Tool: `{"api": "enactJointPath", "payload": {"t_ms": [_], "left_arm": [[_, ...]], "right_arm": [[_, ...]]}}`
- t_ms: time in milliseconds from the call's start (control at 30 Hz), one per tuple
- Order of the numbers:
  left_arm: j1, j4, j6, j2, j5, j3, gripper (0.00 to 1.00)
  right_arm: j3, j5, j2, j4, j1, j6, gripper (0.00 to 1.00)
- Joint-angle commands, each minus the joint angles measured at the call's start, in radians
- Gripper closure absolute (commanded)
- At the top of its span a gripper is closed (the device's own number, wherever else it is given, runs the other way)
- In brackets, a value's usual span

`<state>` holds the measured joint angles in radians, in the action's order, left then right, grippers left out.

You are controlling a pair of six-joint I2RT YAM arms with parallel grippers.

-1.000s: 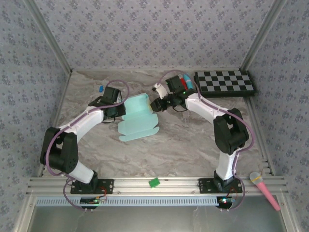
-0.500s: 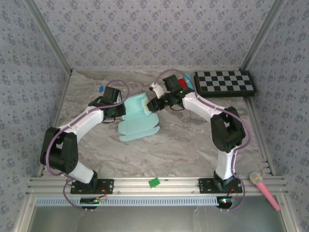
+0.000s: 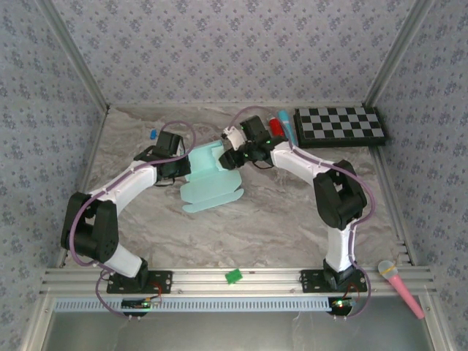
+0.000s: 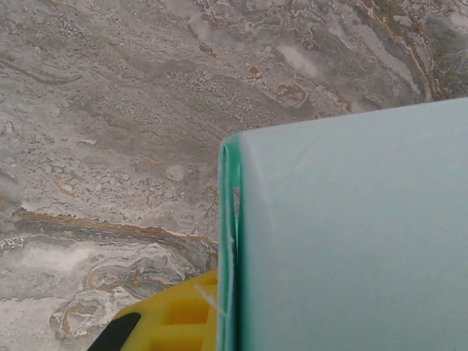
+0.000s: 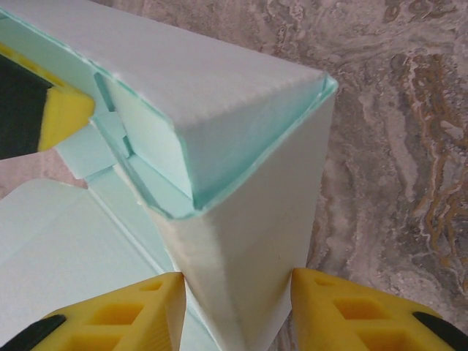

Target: Fold the paper box

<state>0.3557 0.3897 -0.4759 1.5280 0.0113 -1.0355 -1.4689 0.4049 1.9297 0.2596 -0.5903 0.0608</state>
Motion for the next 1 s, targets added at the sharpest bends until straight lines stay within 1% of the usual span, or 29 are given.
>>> {"api": "enactJointPath", "payload": {"t_ms": [0, 167, 500, 967], "left_arm": [[0.006, -0.020, 0.008, -0.029, -0.044, -0.032, 1.00], [0.006, -0.020, 0.010, -0.029, -0.045, -0.031, 1.00], [0.006, -0.020, 0.010, -0.027, -0.047, -0.035, 1.00], [0.006, -0.019, 0.003, -0.026, -0.041, -0.034, 1.00]], "right_arm": [[-0.015, -0.087, 0.018, -0.031, -0.019, 0.009, 0.56], [-0.007, -0.175, 0.021, -0.052, -0.034, 0.010, 0.56], [0.013, -0.330, 0.024, -0.079, -0.061, 0.020, 0.60], [0.016, -0.314, 0.046, -0.057, -0.068, 0.016, 0.60]]}}
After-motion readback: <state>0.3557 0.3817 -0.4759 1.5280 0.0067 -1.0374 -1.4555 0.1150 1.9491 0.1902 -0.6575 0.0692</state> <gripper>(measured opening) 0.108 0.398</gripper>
